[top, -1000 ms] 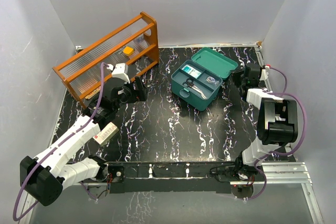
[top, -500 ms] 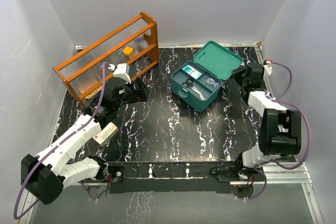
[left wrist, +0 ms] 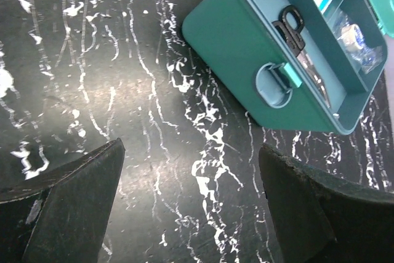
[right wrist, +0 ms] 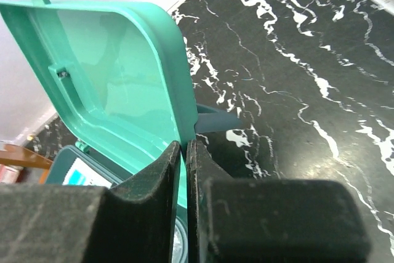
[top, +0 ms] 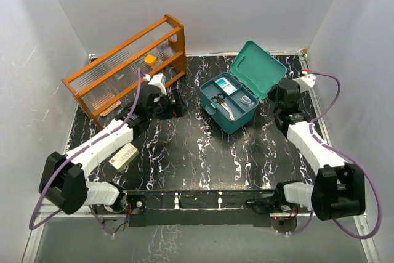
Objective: Organize the medicine kit
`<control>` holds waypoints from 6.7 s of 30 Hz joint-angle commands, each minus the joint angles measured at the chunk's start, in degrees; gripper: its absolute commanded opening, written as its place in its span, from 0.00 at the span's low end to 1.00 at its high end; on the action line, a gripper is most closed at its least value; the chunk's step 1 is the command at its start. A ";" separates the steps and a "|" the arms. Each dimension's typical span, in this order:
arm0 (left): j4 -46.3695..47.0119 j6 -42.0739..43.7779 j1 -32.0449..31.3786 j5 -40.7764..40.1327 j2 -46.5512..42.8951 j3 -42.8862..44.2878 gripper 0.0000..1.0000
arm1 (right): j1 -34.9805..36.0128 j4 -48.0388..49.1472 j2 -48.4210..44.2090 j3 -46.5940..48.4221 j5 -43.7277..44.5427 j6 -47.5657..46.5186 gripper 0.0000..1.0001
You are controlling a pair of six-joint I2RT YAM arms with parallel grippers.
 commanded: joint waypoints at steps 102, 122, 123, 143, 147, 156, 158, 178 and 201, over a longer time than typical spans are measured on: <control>60.57 -40.33 -0.54 26.28 32.98 -3.24 0.98 | 25.74 -45.39 17.80 25.61 -5.25 -20.38 0.61; 69.76 -43.98 -3.08 23.28 37.03 -2.33 0.87 | 25.57 -43.20 16.25 22.30 -5.39 -19.61 0.61; 69.79 -43.81 -3.10 23.30 37.13 -2.15 0.86 | 25.57 -43.08 16.20 22.16 -5.37 -19.62 0.61; 53.94 -45.42 -3.08 26.07 31.54 1.54 0.44 | 25.52 -42.27 16.14 20.91 -5.11 -19.41 0.60; 53.04 -45.76 -3.08 26.45 30.67 1.52 0.45 | 25.52 -42.05 16.14 20.81 -5.21 -19.36 0.60; 46.66 -41.77 -3.08 26.08 26.01 3.25 0.53 | 25.55 -41.70 16.16 20.20 -5.39 -19.30 0.60; 45.79 -40.65 -3.08 26.06 25.99 4.09 0.55 | 25.57 -41.57 16.24 20.13 -5.46 -19.27 0.60; 32.96 -34.20 -3.25 22.07 22.01 8.46 0.56 | 25.57 -40.60 17.10 19.68 -5.30 -19.43 0.60; 24.09 -28.40 -3.37 18.55 20.95 7.91 0.46 | 25.57 -39.60 16.69 21.22 -7.14 -20.80 0.59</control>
